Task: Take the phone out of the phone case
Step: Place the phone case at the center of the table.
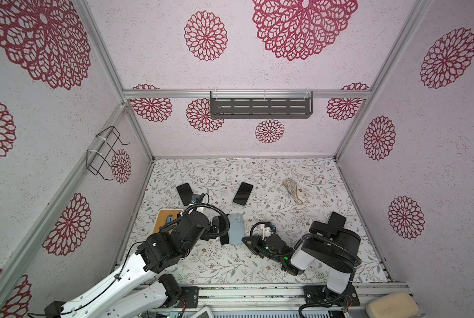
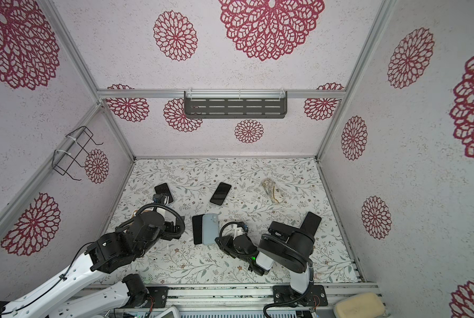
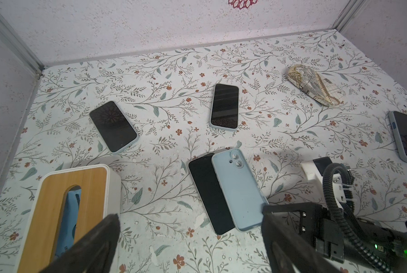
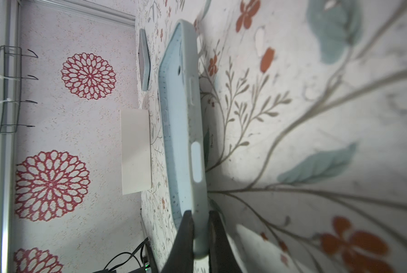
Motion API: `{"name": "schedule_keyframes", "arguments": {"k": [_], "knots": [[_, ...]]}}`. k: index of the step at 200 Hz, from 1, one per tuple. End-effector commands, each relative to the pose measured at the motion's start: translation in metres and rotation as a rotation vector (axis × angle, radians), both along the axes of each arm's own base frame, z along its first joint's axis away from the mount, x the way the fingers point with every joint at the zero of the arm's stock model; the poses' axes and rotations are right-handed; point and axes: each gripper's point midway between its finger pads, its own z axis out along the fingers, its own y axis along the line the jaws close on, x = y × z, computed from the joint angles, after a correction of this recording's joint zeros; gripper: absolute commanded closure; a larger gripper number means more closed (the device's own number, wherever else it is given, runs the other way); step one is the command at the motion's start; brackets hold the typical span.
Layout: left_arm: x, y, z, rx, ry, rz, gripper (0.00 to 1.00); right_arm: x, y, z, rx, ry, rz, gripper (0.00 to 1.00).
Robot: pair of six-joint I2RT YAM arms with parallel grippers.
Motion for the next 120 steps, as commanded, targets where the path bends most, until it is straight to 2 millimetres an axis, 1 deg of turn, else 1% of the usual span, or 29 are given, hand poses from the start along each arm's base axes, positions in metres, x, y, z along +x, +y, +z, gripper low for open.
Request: {"name": "schedule_keyframes", "arguments": {"k": [1,14,38,62,120], "knots": [[0.000,0.006,0.000,-0.003,-0.002,0.023,0.03,0.004,-0.019,-0.012,-0.127,-0.030,-0.025,1.00],[0.000,0.006,0.000,-0.002,0.000,0.024,0.03,0.003,-0.025,-0.015,-0.165,-0.031,-0.024,1.00],[0.000,0.006,0.000,-0.002,0.000,0.024,0.03,0.007,-0.032,-0.013,-0.222,-0.049,-0.031,1.00],[0.000,0.006,0.001,-0.005,-0.002,0.025,0.03,0.011,-0.034,-0.014,-0.306,-0.066,-0.017,1.00],[-0.002,0.010,0.001,-0.006,-0.002,0.037,0.03,0.019,-0.035,-0.011,-0.434,-0.093,0.012,1.00]]}}
